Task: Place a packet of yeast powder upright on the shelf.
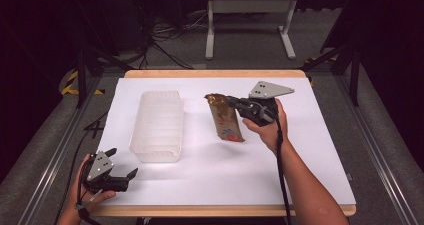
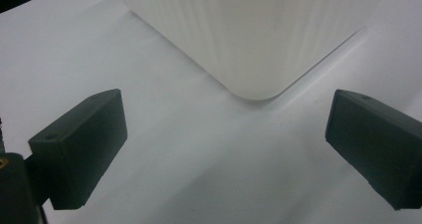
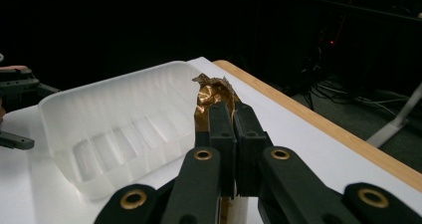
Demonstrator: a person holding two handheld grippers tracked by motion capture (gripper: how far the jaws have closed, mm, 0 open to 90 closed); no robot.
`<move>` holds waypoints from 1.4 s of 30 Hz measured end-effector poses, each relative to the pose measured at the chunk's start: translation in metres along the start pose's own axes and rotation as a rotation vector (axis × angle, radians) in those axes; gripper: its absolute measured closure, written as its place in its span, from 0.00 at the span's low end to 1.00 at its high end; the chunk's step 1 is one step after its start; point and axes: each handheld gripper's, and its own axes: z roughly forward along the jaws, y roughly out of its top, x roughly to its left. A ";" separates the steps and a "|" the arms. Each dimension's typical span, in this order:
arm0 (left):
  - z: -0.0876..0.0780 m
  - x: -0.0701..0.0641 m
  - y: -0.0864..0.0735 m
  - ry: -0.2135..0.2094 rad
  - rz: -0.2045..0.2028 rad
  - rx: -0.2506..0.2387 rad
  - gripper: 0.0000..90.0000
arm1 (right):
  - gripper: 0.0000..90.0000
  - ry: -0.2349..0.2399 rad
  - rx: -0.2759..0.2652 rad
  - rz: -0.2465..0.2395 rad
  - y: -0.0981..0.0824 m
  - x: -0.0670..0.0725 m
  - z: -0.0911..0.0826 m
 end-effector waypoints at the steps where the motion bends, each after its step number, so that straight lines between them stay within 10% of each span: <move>1: 0.000 0.000 0.000 0.000 0.000 0.001 0.04 | 0.98 0.015 -0.007 -0.005 0.003 0.002 0.006; 42: -0.004 0.000 -0.003 -0.007 0.000 -0.013 0.04 | 0.98 0.179 -0.084 -0.068 0.074 0.064 0.138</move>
